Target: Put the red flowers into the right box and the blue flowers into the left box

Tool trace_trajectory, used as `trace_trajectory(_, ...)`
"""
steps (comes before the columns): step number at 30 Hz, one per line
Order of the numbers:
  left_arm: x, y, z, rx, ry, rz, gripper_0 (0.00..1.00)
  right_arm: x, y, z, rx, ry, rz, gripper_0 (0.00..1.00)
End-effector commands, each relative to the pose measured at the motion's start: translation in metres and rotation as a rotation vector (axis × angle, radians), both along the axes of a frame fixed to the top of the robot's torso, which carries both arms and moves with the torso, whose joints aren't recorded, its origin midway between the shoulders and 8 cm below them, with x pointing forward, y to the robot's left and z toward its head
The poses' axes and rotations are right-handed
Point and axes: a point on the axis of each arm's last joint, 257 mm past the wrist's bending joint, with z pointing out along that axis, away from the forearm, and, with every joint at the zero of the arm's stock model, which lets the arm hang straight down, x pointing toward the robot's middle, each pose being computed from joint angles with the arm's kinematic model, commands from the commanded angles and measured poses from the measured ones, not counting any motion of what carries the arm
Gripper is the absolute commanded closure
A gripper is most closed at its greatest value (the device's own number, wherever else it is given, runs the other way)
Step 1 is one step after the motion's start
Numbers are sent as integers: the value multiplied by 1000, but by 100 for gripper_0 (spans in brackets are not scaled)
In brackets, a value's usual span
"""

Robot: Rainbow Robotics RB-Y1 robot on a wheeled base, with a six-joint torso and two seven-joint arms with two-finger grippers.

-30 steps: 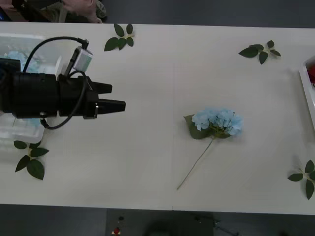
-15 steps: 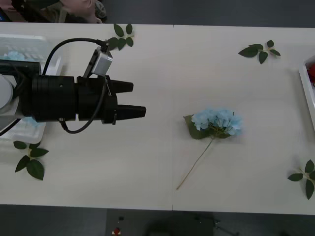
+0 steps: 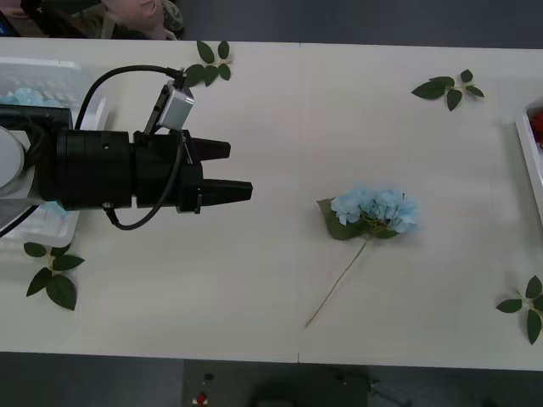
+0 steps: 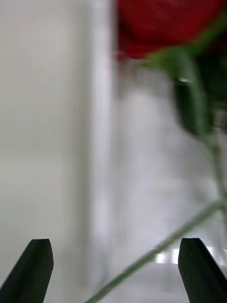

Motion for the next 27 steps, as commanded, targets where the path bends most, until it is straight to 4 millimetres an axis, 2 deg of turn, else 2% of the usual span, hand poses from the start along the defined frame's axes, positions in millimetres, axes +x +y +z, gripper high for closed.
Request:
trace_trajectory(1,5,-6,20,-10,-86,-15,0,7,65,54,230,-28,24,21)
trace_trajectory(2,5,-6,20,-10,-86,-15,0,6,72,59,245,-29,37,21)
trace_trajectory(3,5,-6,20,-10,-86,-15,0,2,87,75,272,-27,75,21)
trace_trajectory(5,5,-6,20,-10,-86,-15,0,-5,107,91,308,-14,119,21)
trace_trajectory(8,5,-6,20,-10,-86,-15,0,-24,144,105,401,33,191,21)
trace_trajectory(11,5,-6,20,-10,-86,-15,0,-46,179,109,469,68,255,20)
trace_trajectory(14,5,-6,20,-10,-86,-15,0,-74,222,103,575,95,243,20)
trace_trajectory(16,5,-6,20,-10,-86,-15,0,-84,239,99,611,94,212,20)
trace_trajectory(18,5,-6,20,-10,-86,-15,0,-95,262,84,621,91,190,20)
trace_trajectory(23,5,-6,20,-10,-86,-15,0,-104,298,56,607,112,163,20)
trace_trajectory(27,5,-6,20,-10,-86,-15,0,-104,316,33,561,152,126,20)
